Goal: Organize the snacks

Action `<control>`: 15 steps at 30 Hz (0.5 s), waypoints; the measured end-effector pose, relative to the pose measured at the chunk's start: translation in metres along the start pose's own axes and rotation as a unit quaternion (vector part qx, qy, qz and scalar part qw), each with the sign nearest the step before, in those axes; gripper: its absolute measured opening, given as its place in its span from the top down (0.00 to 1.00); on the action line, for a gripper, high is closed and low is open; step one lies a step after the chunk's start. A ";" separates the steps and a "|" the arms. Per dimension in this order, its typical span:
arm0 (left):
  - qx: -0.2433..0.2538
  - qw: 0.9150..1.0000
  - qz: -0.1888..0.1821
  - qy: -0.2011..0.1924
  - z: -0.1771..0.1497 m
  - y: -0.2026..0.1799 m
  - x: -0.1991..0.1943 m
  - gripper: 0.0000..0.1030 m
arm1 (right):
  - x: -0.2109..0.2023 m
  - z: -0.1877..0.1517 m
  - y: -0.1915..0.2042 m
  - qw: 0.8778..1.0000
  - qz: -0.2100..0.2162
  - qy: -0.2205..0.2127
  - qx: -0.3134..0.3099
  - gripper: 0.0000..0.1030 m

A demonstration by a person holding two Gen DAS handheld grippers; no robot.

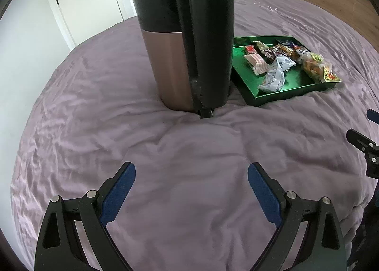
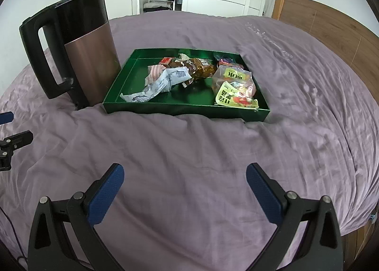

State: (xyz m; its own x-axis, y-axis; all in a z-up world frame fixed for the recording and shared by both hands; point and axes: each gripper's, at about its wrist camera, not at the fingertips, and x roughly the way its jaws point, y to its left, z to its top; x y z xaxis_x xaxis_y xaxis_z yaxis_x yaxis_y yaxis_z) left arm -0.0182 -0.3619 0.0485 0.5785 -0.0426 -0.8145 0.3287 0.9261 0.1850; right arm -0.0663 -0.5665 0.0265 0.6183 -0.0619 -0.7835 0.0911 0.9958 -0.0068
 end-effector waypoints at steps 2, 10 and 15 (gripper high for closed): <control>0.001 1.000 -0.001 0.001 0.000 -0.001 0.000 0.09 | 0.000 0.000 0.000 1.000 0.000 0.001 0.000 0.00; 0.003 1.000 -0.004 0.003 0.002 -0.003 0.002 0.09 | 0.002 -0.002 0.000 1.000 0.002 0.004 -0.002 0.00; 0.004 1.000 -0.005 0.004 0.002 -0.004 0.002 0.09 | 0.004 -0.002 -0.001 1.000 0.003 0.004 -0.004 0.00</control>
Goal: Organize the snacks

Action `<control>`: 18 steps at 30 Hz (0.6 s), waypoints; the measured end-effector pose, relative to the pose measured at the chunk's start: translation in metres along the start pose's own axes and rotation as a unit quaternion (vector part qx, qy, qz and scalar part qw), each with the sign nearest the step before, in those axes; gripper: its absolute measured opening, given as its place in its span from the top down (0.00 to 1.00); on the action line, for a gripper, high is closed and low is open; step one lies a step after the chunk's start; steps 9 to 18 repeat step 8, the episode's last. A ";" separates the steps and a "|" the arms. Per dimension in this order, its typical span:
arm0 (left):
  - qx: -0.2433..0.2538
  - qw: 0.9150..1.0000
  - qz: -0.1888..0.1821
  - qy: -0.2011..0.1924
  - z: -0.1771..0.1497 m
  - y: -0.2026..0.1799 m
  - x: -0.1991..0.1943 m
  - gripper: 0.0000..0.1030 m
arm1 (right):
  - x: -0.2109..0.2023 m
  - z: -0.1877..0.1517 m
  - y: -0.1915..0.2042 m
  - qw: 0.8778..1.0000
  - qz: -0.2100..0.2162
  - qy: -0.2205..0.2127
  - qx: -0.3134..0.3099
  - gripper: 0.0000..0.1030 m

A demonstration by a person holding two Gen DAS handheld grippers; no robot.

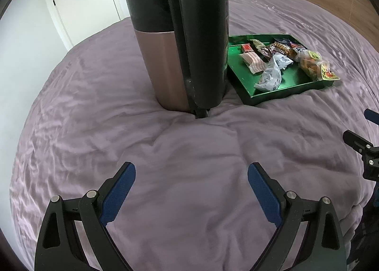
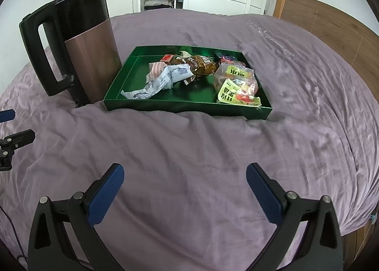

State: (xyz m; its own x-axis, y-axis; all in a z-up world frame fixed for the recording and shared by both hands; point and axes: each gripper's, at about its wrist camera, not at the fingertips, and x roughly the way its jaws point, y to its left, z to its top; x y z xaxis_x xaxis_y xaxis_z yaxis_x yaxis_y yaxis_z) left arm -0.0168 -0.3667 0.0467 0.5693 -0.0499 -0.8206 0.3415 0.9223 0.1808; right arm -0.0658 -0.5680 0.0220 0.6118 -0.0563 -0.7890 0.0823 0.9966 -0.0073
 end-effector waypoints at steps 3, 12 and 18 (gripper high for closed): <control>-0.001 1.000 0.000 0.001 0.000 0.001 0.001 0.09 | 0.001 0.000 -0.001 1.000 0.000 0.000 0.000 0.00; -0.001 1.000 0.000 0.003 0.000 0.001 0.002 0.09 | 0.002 0.001 -0.004 1.000 0.000 0.001 0.001 0.00; -0.001 1.000 0.000 0.003 0.000 0.001 0.002 0.09 | 0.002 0.001 -0.004 1.000 0.000 0.001 0.001 0.00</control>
